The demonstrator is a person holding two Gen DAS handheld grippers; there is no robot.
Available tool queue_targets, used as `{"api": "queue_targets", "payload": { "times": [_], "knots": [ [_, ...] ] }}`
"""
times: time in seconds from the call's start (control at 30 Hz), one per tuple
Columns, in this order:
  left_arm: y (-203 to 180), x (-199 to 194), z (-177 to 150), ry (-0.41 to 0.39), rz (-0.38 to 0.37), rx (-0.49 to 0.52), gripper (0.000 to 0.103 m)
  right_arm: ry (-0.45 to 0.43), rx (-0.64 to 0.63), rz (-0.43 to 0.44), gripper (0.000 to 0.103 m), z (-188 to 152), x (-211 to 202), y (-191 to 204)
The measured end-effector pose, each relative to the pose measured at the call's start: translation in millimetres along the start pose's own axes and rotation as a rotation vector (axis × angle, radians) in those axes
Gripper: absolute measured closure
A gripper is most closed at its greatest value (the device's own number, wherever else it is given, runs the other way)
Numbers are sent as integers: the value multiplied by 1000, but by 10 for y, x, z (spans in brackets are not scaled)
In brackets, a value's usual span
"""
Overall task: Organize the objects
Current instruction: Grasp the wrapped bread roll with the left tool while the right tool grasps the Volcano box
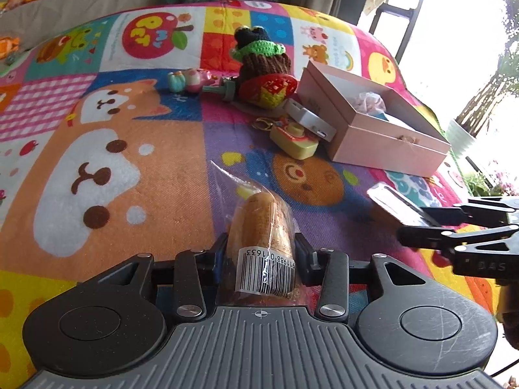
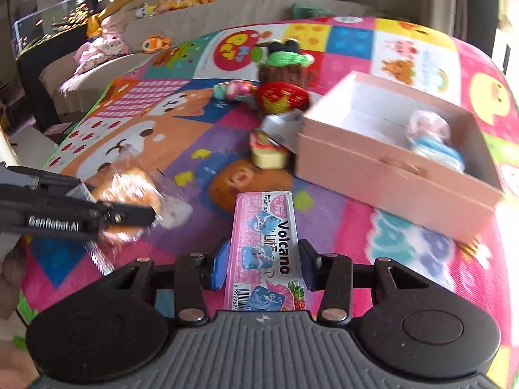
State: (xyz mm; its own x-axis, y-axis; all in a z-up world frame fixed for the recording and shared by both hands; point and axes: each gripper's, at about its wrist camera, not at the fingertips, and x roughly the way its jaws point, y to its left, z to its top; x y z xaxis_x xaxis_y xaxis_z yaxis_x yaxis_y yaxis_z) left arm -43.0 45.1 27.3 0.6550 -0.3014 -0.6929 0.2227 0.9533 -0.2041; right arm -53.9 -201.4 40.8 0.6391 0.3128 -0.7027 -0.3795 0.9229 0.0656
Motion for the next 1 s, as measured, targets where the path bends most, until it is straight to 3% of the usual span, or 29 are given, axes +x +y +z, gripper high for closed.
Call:
{"api": "queue_targets", "payload": {
  "times": [0.1, 0.23, 0.43, 0.6, 0.63, 0.7, 0.77, 0.83, 0.93, 1.0],
  "knots": [
    [-19, -10, 10, 1, 1, -1, 60, -34, 55, -49, 59, -112, -260, -213],
    [-70, -90, 151, -15, -137, -43, 61, -104, 151, -113, 59, -142, -545, -471],
    [-563, -113, 879, -140, -242, 9, 60, -251, 205, -132, 59, -129, -854, -670],
    [-1013, 522, 1560, -172, -344, -56, 60, -322, 251, -124, 59, -198, -914, -780],
    [-1107, 717, 1669, -172, -344, -62, 60, -331, 247, -133, 59, -212, -907, -786],
    [-1275, 1058, 1811, -174, -274, -29, 59, -340, 240, -141, 59, -247, -897, -816],
    [-1449, 1381, 1878, -140, -120, 64, 59, -346, 242, -138, 59, -277, -899, -865],
    [-1534, 1615, 1855, -55, -48, 104, 60, -350, 248, -142, 59, -311, -900, -930],
    [-1546, 1802, 1739, 135, -149, 70, 57, -352, 263, -148, 59, -356, -879, -1039],
    [-1587, 1757, 1682, 151, -156, 104, 55, -345, 283, -149, 59, -367, -832, -1112]
  ]
}}
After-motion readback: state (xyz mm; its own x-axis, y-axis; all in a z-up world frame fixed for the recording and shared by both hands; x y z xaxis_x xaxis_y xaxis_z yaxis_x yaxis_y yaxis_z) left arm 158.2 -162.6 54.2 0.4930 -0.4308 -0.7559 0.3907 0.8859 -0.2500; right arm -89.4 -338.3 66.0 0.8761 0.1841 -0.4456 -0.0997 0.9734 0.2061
